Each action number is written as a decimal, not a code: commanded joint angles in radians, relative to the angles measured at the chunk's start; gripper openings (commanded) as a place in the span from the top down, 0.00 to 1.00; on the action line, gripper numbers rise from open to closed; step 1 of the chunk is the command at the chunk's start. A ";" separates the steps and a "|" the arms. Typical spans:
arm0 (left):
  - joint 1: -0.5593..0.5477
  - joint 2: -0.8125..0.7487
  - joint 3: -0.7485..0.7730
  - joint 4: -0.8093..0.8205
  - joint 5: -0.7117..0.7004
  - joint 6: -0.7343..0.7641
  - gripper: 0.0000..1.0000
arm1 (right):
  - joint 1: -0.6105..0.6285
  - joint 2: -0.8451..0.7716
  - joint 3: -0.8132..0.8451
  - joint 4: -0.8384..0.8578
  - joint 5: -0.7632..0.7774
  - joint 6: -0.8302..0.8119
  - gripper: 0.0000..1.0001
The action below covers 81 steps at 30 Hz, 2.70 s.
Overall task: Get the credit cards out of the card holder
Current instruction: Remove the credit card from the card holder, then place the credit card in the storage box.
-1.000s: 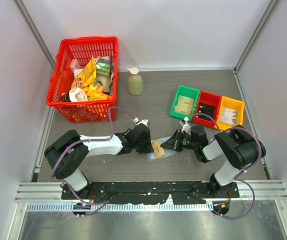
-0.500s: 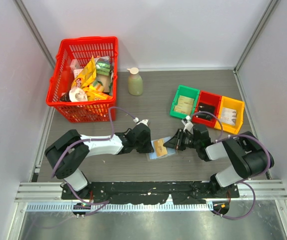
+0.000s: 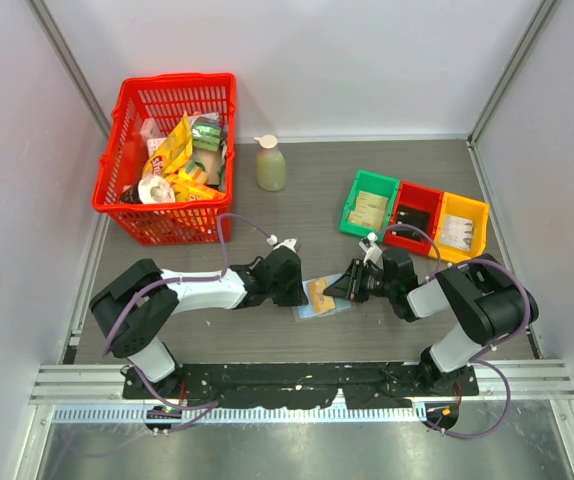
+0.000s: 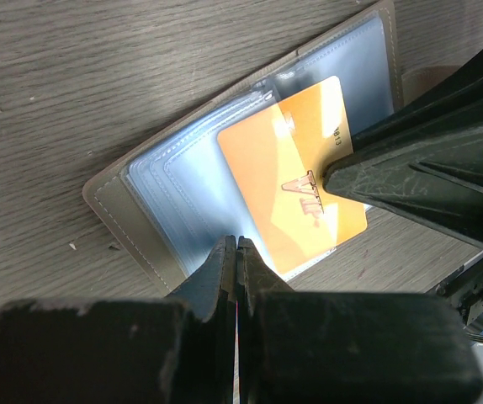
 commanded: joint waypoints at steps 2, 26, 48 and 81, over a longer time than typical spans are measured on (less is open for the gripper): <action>0.001 0.036 -0.014 -0.127 -0.032 0.019 1.00 | 0.004 0.008 0.012 0.031 -0.002 -0.005 0.95; 0.053 -0.229 0.058 -0.236 -0.116 0.147 0.61 | -0.051 -0.632 0.406 -1.164 0.232 -0.509 0.99; 0.077 -0.338 0.332 -0.156 0.610 0.740 0.07 | -0.051 -0.689 0.721 -1.489 -0.271 -0.818 0.99; 0.158 0.243 0.815 -0.233 0.175 0.465 0.99 | -0.049 -1.084 0.482 -1.236 0.619 -0.392 0.16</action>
